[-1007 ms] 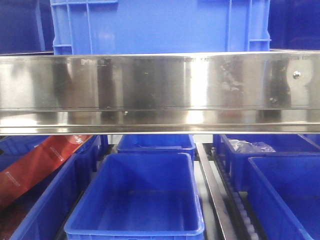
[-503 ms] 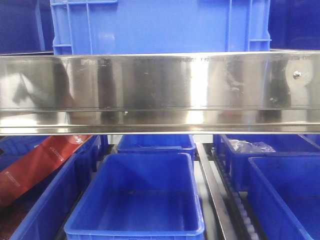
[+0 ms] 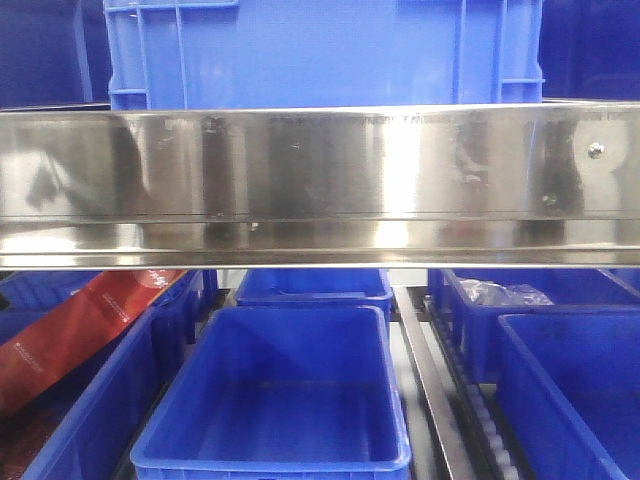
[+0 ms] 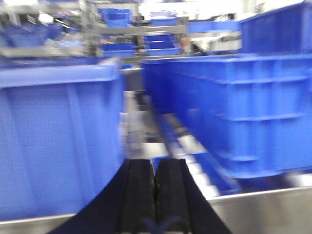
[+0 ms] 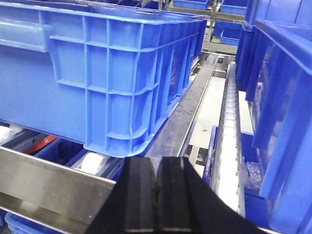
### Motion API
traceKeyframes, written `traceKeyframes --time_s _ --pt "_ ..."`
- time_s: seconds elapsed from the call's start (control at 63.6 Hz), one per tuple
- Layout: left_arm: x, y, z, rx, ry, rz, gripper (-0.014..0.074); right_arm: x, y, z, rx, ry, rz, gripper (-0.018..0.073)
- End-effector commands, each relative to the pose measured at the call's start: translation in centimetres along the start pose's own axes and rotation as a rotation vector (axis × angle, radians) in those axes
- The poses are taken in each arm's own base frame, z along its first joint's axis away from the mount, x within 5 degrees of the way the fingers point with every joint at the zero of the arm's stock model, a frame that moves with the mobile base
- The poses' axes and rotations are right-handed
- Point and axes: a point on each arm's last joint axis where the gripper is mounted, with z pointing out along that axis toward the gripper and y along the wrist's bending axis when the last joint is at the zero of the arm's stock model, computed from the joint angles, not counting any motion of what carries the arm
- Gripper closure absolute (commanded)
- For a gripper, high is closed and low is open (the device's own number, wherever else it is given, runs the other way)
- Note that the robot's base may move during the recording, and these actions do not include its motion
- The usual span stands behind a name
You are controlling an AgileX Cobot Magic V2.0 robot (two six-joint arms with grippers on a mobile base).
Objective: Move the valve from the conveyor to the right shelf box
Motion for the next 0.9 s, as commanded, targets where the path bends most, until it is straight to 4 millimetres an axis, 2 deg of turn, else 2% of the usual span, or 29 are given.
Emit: traceKeyframes --time_s 0.0,0.252,0.378,0.425,0.881 --pt "0.8 0.2 -0.4 -0.044 -0.003 0.014 0.0707 -0.1 -0.1 -0.1 0.008 -0.026 -0.009 0.0722" --pt "5.8 0.2 -1.6 -0.136 -0.004 0.001 0.0707 -0.1 -0.1 -0.1 0.008 -0.026 -0.009 0.0722" --pt "8.4 0.0 -1.3 -0.135 0.008 -0.013 0.0707 -0.1 -0.1 -0.1 0.008 -0.026 -0.009 0.0722" --pt "8.1 0.0 -1.3 -0.139 -0.036 -0.01 0.0707 -0.1 -0.1 -0.1 0.008 -0.028 -0.009 0.0722" --pt "8.4 0.0 -1.3 -0.137 -0.01 -0.012 0.0707 -0.2 -0.1 -0.1 0.009 -0.034 -0.009 0.0722"
